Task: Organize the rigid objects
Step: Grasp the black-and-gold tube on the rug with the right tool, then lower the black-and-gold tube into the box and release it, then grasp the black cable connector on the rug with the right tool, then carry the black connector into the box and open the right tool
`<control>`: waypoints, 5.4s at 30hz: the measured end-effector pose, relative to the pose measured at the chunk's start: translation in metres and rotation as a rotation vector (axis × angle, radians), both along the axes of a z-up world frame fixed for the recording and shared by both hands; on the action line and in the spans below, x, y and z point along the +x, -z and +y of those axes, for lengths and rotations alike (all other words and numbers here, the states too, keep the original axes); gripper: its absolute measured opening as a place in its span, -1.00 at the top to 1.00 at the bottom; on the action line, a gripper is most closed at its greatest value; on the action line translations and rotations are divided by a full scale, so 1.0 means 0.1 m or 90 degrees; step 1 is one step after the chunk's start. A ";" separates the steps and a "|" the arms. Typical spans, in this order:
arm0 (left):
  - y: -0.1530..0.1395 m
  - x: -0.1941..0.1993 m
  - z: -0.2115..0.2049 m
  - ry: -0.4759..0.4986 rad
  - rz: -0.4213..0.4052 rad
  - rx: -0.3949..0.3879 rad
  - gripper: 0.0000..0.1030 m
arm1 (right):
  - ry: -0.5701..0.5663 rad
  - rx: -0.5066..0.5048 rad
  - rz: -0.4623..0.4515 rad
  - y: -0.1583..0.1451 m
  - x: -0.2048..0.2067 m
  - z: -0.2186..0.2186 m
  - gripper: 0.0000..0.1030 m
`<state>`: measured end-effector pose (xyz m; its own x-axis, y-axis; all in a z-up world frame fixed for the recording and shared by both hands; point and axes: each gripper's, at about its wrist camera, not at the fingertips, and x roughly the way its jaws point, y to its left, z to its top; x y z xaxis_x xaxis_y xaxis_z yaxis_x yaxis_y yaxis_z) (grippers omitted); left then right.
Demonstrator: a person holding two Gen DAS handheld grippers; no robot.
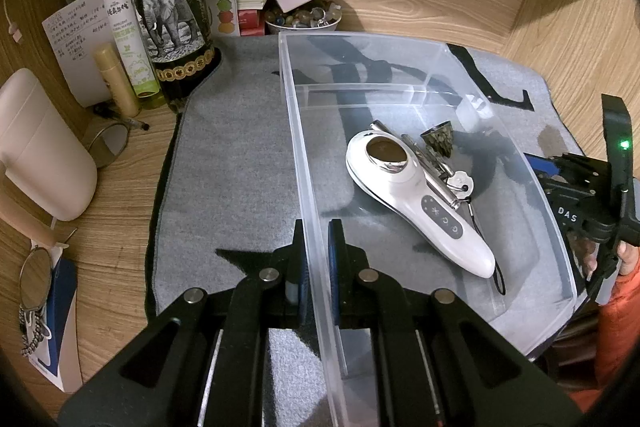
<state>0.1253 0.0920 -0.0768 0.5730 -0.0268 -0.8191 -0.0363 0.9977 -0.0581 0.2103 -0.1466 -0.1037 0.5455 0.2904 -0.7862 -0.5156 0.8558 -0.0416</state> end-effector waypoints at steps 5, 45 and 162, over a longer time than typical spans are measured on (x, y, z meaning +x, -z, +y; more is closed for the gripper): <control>0.00 0.00 0.00 0.000 0.000 0.000 0.85 | 0.024 0.007 -0.015 -0.08 -0.03 -0.15 0.57; -0.02 0.01 0.00 0.001 0.001 -0.003 0.85 | -0.162 0.059 -0.098 -0.68 -0.36 1.02 0.57; -0.02 0.00 0.03 0.008 -0.002 -0.002 0.85 | -0.115 0.077 -0.140 -0.93 -0.44 0.49 0.69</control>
